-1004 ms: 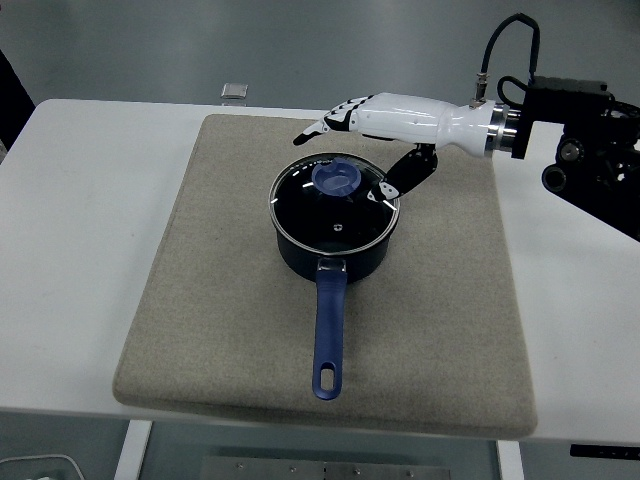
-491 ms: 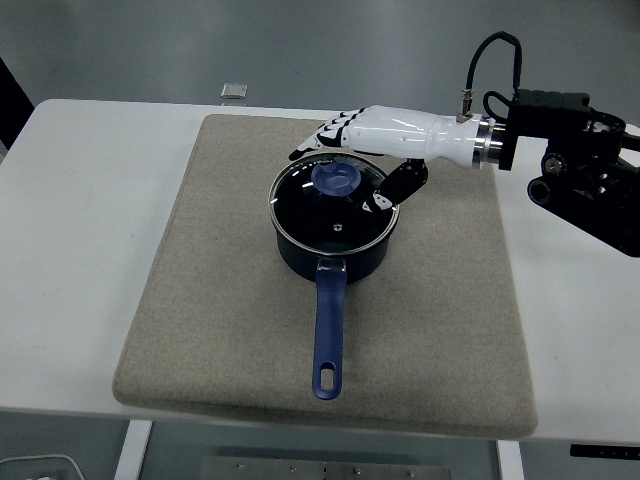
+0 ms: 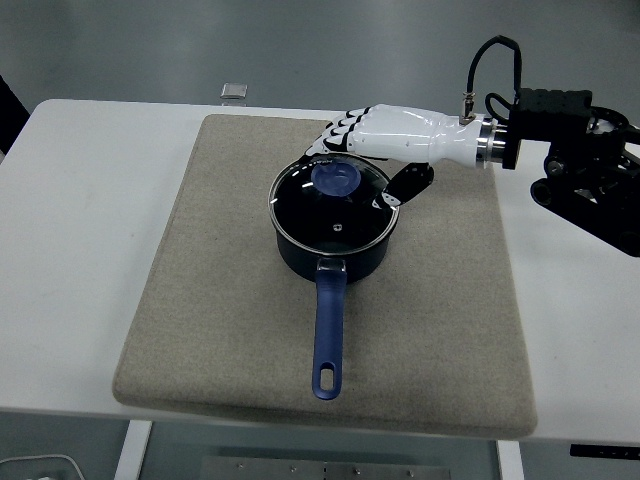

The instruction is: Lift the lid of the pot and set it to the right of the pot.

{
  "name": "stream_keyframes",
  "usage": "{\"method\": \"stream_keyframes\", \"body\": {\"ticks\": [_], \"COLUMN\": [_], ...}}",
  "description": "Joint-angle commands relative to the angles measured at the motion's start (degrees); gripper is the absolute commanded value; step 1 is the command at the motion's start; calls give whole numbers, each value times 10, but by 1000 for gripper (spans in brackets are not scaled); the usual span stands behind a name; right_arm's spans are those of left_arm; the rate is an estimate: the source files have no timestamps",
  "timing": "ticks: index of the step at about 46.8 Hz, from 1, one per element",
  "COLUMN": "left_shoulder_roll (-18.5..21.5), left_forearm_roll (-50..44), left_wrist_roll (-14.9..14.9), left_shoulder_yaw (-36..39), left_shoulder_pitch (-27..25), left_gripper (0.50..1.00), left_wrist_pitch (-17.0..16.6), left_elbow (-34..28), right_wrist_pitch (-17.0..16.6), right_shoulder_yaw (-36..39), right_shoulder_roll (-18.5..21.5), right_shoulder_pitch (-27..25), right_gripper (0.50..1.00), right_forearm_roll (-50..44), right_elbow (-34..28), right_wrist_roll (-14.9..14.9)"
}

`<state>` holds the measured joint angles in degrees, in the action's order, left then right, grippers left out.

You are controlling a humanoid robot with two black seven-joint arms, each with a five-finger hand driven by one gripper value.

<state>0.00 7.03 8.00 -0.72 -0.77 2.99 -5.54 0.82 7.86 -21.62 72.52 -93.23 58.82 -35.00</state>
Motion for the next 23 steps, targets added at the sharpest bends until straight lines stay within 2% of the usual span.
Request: {"method": "stream_keyframes", "body": {"ticks": [1, 23], "left_shoulder_roll": [0, 0], "left_forearm_roll": [0, 0], "left_wrist_roll": [0, 0], "left_shoulder_yaw": [0, 0], "left_shoulder_pitch": [1, 0], "left_gripper": [1000, 1000], "left_wrist_pitch": [0, 0], "left_elbow": [0, 0], "right_wrist_pitch": [14, 32], "right_shoulder_yaw": [-8, -15], "right_shoulder_roll": [0, 2], "right_shoulder_pitch": [3, 13], "right_gripper": [903, 903], "right_forearm_roll": [-13, -19], "right_elbow": [-2, -15], "right_wrist_roll": [0, 0]}}
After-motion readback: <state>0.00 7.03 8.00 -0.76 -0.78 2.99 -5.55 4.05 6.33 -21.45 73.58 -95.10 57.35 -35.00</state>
